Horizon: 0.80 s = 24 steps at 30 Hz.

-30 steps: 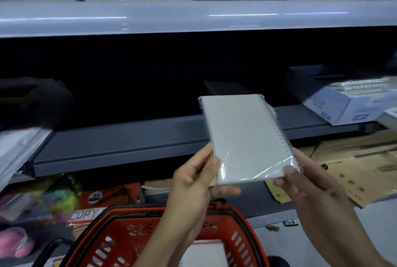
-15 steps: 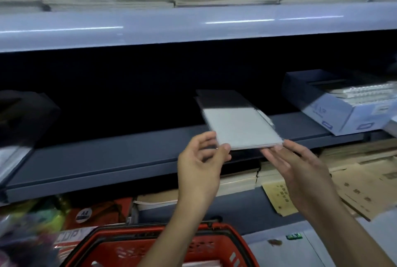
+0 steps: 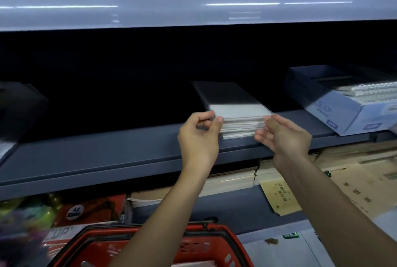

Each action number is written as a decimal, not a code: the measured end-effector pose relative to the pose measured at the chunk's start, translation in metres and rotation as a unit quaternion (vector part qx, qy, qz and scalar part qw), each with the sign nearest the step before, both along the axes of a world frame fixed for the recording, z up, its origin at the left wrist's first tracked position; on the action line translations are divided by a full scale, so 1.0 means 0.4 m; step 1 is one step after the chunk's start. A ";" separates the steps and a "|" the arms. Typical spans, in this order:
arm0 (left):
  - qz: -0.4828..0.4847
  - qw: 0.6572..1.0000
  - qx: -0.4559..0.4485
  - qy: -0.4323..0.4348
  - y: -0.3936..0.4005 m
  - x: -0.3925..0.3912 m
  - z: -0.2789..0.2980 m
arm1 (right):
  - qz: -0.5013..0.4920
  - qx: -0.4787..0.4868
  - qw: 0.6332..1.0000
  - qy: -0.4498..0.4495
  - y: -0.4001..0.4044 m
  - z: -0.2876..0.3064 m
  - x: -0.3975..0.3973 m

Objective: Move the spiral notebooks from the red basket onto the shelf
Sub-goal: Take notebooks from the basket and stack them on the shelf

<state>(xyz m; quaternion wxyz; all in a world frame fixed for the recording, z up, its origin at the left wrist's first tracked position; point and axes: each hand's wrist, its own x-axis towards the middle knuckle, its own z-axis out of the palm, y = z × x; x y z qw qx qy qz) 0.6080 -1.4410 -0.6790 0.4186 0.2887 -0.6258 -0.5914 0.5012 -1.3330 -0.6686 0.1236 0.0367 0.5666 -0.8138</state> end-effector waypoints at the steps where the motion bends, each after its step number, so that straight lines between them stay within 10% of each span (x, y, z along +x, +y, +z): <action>1: -0.006 1.000 0.009 -0.004 -0.006 -0.002 0.001 | 0.004 0.008 1.000 0.000 -0.006 -0.002 -0.007; 15: -0.027 0.998 0.052 -0.017 0.020 0.191 -0.022 | 0.137 0.089 0.986 0.030 0.068 -0.095 0.281; 24: -0.009 0.983 0.106 -0.147 0.088 0.435 -0.293 | 0.283 0.300 0.911 -0.019 0.168 -0.329 0.486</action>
